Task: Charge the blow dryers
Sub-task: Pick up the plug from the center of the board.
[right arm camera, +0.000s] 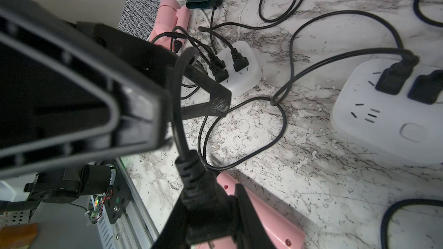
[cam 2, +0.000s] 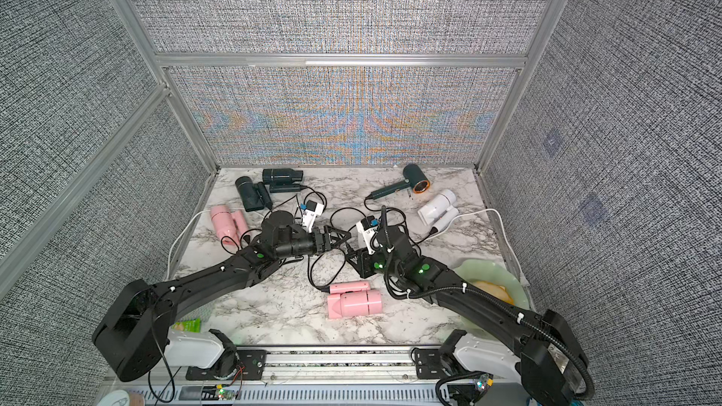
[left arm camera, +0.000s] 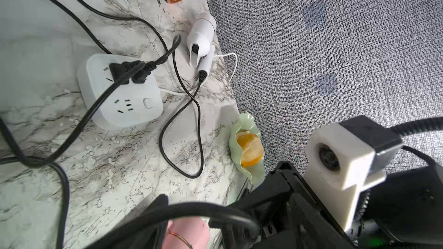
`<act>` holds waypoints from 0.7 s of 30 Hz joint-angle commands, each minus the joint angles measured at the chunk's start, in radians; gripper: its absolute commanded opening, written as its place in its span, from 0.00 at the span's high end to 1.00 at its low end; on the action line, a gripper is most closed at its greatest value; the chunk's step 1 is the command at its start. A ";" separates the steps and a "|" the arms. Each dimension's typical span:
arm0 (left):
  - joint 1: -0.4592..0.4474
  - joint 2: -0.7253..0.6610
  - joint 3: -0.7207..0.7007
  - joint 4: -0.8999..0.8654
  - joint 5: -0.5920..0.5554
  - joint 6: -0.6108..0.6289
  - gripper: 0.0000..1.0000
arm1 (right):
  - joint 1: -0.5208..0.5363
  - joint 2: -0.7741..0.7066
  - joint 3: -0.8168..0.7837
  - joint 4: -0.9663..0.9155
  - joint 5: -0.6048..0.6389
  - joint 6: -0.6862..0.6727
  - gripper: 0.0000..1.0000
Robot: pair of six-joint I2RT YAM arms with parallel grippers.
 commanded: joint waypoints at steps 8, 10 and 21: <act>0.031 0.017 -0.031 0.208 0.048 -0.125 0.44 | 0.006 -0.024 -0.031 -0.017 -0.003 -0.045 0.81; 0.036 0.000 -0.031 0.197 0.045 -0.113 0.52 | 0.006 -0.028 -0.040 -0.016 0.002 -0.044 0.81; 0.037 -0.013 -0.054 0.231 0.058 -0.099 0.76 | 0.006 -0.024 -0.048 -0.012 0.000 -0.042 0.81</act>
